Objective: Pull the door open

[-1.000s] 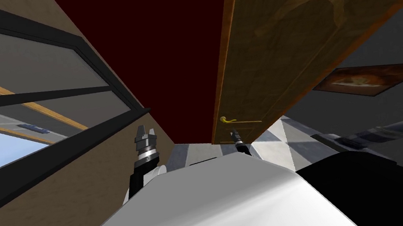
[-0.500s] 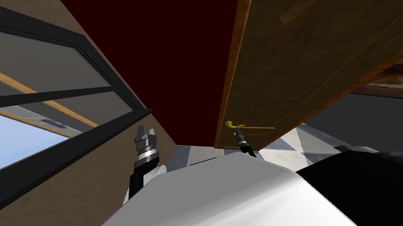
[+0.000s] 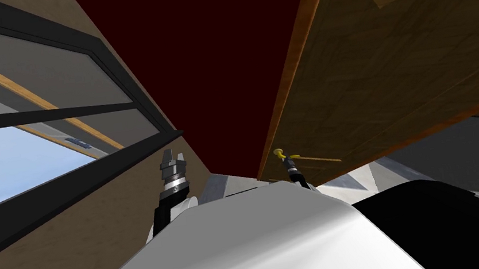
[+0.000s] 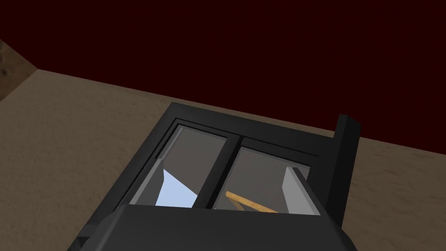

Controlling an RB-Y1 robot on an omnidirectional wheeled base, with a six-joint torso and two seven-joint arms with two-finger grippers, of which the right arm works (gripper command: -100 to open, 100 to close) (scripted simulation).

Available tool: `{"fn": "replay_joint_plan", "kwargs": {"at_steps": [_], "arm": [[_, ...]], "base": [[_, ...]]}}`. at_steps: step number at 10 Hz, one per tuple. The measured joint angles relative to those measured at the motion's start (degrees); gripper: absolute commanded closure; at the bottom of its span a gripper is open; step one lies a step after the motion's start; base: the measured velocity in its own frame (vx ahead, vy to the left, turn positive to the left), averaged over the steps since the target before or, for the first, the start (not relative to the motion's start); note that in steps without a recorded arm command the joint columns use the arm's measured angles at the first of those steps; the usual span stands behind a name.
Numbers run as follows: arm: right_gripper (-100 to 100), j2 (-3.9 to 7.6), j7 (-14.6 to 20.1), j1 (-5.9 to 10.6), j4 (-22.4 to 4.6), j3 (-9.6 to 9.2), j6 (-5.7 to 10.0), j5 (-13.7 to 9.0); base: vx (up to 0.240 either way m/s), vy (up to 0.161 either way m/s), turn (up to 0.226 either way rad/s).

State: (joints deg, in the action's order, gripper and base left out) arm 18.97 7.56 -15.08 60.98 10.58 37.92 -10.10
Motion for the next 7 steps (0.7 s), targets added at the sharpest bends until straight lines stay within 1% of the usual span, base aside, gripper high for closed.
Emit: {"fn": "replay_joint_plan", "kwargs": {"at_steps": [1,6,7], "arm": [[100,0.08,0.1,-0.01,0.0,0.08,0.06,0.0],[100,-0.05,0.0,-0.04,-0.1,-0.05,-0.15,0.0],[100,-0.06,0.0,-0.05,-0.1,-0.06,-0.16,0.0]], "base": [[-0.012,0.003,-0.028],[-0.012,0.002,0.000],[-0.136,-0.023,0.122]]}}
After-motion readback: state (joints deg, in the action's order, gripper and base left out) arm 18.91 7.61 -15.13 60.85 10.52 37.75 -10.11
